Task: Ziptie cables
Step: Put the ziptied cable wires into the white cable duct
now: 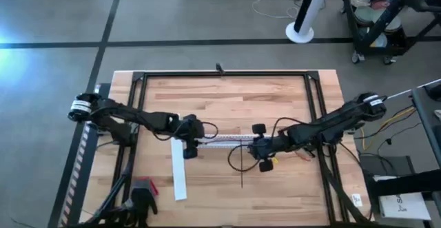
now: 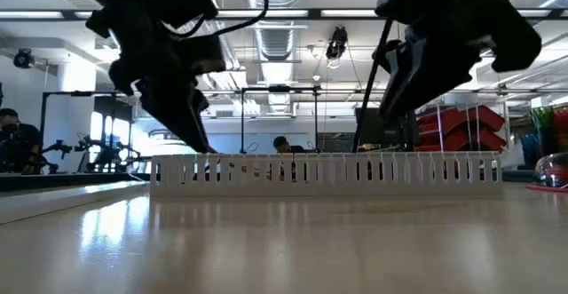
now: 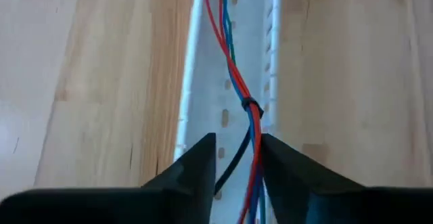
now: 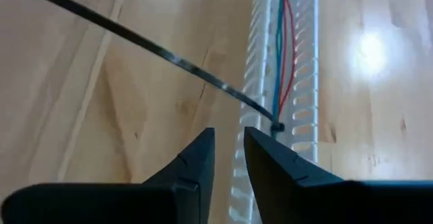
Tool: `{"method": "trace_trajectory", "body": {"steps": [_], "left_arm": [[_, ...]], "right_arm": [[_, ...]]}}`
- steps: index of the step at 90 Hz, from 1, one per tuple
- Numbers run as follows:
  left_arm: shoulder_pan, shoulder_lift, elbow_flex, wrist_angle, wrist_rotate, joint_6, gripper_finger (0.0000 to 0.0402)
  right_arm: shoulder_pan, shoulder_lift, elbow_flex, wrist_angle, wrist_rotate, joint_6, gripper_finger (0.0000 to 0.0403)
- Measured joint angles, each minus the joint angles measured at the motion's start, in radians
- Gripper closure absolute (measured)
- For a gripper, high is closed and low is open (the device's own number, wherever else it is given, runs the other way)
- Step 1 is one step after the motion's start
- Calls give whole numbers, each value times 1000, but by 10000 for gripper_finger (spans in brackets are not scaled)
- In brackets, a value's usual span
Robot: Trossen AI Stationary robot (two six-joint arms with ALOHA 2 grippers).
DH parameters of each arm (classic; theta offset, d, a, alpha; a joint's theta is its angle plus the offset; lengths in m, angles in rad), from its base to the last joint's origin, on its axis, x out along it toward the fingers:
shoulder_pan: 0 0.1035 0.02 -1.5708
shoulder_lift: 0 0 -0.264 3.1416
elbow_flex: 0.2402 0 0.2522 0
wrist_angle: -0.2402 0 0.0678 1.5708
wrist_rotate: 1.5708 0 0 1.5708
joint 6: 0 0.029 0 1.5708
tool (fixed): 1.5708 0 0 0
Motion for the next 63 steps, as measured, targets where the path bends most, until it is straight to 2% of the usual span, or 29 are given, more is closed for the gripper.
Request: {"method": "trace_trajectory", "body": {"steps": [8,24,38,49,63], "left_arm": [[0,1,27,-12,0,0,247],[0,1,73,-76,0,0,172],[-11,9,57,60,-6,1,136],[-24,26,30,207,-8,0,135],[-39,61,-34,448,-10,-3,153]], "right_arm": [[13,29,0,82,0,-60,319],[17,96,0,134,18,-98,274],[18,130,2,189,110,-93,260],[18,128,9,189,111,-100,289],[18,112,10,180,98,-99,372]]}}
